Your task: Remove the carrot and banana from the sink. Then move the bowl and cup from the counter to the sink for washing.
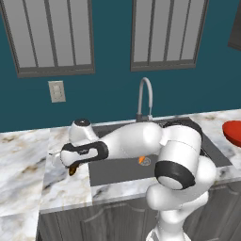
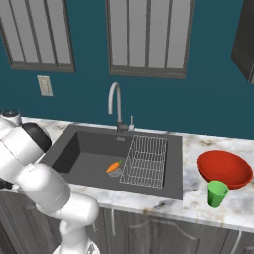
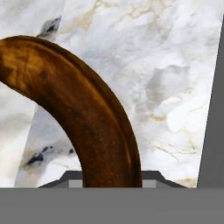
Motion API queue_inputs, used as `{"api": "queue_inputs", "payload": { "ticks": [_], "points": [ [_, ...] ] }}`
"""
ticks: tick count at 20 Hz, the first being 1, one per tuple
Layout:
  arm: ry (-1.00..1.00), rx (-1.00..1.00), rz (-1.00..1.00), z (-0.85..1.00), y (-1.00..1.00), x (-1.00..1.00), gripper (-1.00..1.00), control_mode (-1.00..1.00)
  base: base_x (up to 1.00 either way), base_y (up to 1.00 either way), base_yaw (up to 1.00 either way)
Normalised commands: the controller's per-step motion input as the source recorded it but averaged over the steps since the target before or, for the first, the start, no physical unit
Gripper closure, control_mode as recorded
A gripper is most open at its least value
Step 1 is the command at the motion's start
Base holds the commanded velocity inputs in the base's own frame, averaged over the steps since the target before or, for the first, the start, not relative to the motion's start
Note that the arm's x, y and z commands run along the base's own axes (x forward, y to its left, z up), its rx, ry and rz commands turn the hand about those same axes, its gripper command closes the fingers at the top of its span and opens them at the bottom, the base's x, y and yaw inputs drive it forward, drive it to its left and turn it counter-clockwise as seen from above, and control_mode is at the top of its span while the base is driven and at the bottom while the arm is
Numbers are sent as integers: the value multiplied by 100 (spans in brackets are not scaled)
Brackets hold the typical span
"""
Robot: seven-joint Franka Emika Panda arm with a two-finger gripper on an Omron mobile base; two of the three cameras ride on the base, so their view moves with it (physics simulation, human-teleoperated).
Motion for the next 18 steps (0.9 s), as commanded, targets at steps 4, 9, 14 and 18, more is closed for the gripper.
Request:
{"api": "queue_inputs", "payload": {
  "ticks": [4,9,14,18],
  "points": [
    [2,0,0,-18,15,7,100,-100,0,0,0],
    [0,-2,0,-16,14,5,100,-100,0,0,0],
    [2,-3,0,-11,5,1,100,-100,0,0,0],
    [4,-5,0,-12,5,0,100,-100,0,0,0]
  ]
}}
